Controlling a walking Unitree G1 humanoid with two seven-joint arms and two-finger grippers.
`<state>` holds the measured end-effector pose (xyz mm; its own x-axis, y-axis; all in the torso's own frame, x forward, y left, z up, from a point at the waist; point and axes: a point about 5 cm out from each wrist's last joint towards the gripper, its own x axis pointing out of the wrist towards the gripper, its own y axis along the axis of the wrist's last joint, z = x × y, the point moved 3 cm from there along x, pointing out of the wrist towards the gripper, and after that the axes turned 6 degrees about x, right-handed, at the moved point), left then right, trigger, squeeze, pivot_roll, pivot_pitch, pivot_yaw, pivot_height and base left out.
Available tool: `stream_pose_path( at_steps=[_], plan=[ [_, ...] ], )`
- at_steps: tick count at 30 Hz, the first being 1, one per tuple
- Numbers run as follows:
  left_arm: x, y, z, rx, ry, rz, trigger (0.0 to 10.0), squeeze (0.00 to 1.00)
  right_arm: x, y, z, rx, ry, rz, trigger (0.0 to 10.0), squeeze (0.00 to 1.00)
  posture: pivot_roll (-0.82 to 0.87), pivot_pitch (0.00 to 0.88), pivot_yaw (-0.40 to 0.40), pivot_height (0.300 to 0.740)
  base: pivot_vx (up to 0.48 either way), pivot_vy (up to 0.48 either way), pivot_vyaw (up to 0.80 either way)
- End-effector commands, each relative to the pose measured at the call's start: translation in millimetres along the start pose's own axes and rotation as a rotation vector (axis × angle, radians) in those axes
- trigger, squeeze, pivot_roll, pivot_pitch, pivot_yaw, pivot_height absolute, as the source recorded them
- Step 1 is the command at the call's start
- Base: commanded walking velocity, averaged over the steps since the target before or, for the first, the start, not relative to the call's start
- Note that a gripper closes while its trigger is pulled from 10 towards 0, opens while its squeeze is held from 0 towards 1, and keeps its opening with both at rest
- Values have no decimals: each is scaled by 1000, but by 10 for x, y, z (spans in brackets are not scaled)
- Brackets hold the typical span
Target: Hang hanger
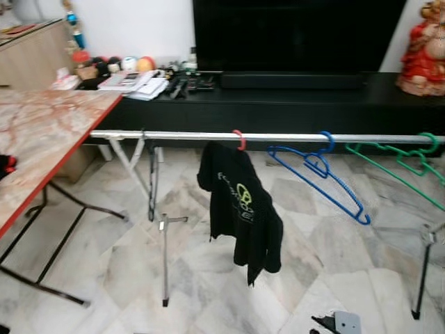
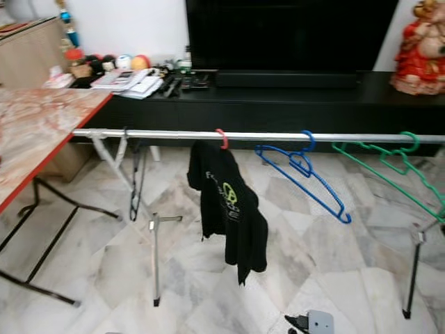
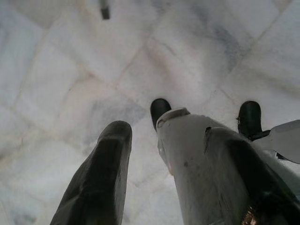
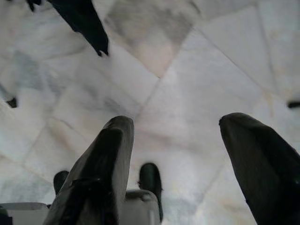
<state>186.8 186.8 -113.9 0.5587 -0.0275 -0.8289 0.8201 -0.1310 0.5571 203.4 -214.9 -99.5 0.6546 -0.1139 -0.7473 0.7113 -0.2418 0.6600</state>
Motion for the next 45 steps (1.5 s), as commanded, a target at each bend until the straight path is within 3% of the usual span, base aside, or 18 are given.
stream_pose_path(
  at_steps=[1,15,21,45],
  plan=[
    [-6,-61,-1,16,-1,-34,10000,0,-14,-36,60,-10,4,-19,10000,0,53,28,23,740,0,0,-775],
    [-9,-89,6,19,-1,-44,10000,0,-15,28,235,-19,-18,-38,10000,0,48,48,23,740,0,0,-770],
    [-1,-73,26,52,5,-48,10000,0,-12,13,210,-22,-17,-46,10000,0,43,54,25,740,0,-352,-769],
    [-10,-168,129,54,-10,-72,10000,0,-13,-17,151,-52,-5,-43,10000,0,42,64,25,740,0,0,-769]
  ],
)
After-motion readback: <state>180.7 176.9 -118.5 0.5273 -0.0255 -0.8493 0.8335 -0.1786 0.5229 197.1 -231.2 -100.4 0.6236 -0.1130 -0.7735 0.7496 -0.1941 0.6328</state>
